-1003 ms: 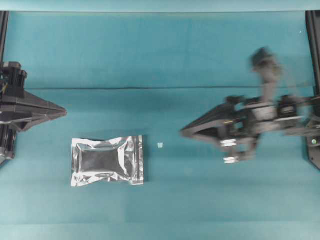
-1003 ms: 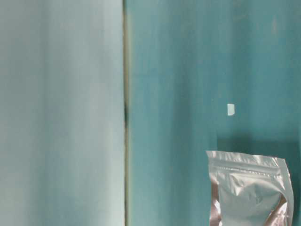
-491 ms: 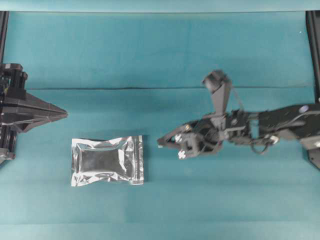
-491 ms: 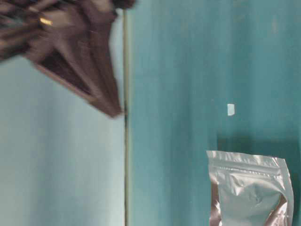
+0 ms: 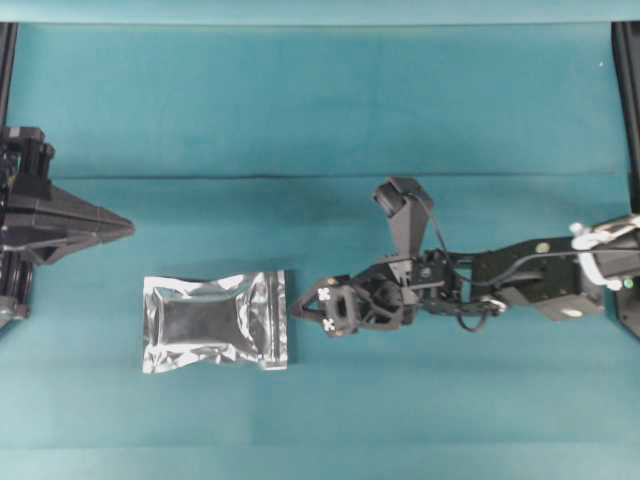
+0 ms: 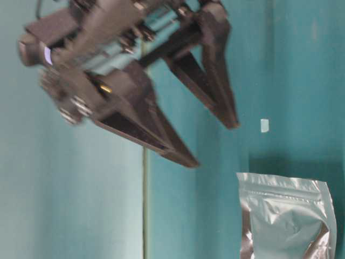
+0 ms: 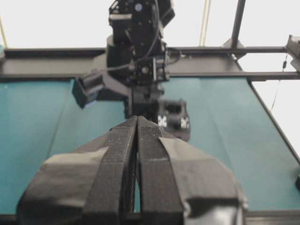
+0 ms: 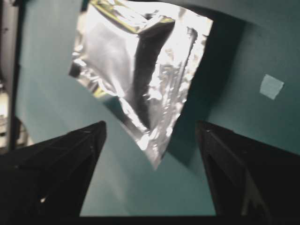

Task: Hand over the silver zip bag and make it stand upright.
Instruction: 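Reach the right gripper left toward the right edge of the silver bag, then close the right gripper on the bag's right edge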

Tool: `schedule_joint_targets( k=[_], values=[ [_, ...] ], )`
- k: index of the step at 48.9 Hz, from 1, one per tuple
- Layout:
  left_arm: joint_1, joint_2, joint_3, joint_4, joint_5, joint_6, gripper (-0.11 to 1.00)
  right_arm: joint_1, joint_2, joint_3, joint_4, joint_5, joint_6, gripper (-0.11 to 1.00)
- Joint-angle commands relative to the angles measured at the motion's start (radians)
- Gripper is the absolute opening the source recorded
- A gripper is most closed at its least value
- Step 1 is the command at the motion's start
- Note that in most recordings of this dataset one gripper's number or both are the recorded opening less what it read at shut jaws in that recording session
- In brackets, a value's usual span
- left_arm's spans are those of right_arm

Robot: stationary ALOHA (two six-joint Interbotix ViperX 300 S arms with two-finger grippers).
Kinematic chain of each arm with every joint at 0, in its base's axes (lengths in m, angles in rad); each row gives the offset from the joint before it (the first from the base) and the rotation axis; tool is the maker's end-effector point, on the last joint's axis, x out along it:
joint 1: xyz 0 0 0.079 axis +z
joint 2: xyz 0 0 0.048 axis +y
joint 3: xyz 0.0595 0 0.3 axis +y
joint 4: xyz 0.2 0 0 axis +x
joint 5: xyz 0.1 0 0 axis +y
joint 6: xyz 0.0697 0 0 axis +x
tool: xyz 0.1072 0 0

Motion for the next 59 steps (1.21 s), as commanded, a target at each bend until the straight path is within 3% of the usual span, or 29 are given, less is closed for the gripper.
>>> schedule_joint_targets(
  k=[1,18,59],
  values=[
    [-0.002,0.008,-0.025,0.003,-0.005,0.002,0.00,0.003,0.025,-0.029,0.002,-0.014,0.015,0.88],
    [-0.003,0.002,-0.026,0.003,0.011,-0.008,0.00,0.008,0.143,-0.089,0.011,-0.069,0.066,0.88],
    [-0.003,-0.029,-0.021,0.003,0.066,0.003,0.00,0.008,0.264,-0.189,0.097,-0.092,0.061,0.86]
  ],
)
